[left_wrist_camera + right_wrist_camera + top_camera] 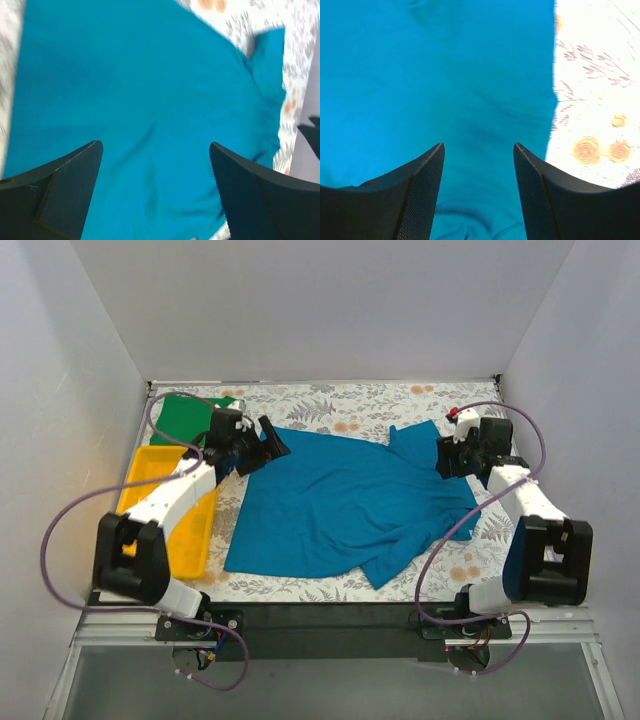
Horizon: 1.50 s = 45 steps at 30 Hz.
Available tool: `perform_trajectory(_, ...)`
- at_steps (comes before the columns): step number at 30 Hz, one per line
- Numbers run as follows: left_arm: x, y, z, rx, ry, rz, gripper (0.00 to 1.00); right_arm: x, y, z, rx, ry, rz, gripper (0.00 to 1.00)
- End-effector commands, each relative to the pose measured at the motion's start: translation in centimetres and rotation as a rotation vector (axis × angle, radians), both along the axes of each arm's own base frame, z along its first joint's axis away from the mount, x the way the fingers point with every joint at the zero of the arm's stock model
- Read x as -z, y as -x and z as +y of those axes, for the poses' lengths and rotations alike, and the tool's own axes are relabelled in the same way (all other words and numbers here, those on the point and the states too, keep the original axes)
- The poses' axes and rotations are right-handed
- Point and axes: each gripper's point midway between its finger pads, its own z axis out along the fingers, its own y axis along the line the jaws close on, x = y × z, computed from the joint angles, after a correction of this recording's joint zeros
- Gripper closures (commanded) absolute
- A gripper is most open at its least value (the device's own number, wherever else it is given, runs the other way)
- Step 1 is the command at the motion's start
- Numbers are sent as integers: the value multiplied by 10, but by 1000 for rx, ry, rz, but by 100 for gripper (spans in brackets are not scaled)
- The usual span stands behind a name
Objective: Fold and stack the t-shirts
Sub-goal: Flatten the tshirt out
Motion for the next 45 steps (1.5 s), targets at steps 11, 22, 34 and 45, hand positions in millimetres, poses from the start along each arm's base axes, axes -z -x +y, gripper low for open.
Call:
perform_trajectory(11,84,-131,39,-28,-43,138,23,49,-58,-61,204,-81,115,39)
perform_trajectory(22,77,-136,36,6,-45,126,28,66,-92,-35,116,-247,208,98)
perform_trajectory(34,-24,-73,46,40,-46,-103,27,-18,-178,-66,265,-243,-188,35)
perform_trajectory(45,-46,12,63,82,-105,-320,18,-11,-26,-15,-262,16,-247,23)
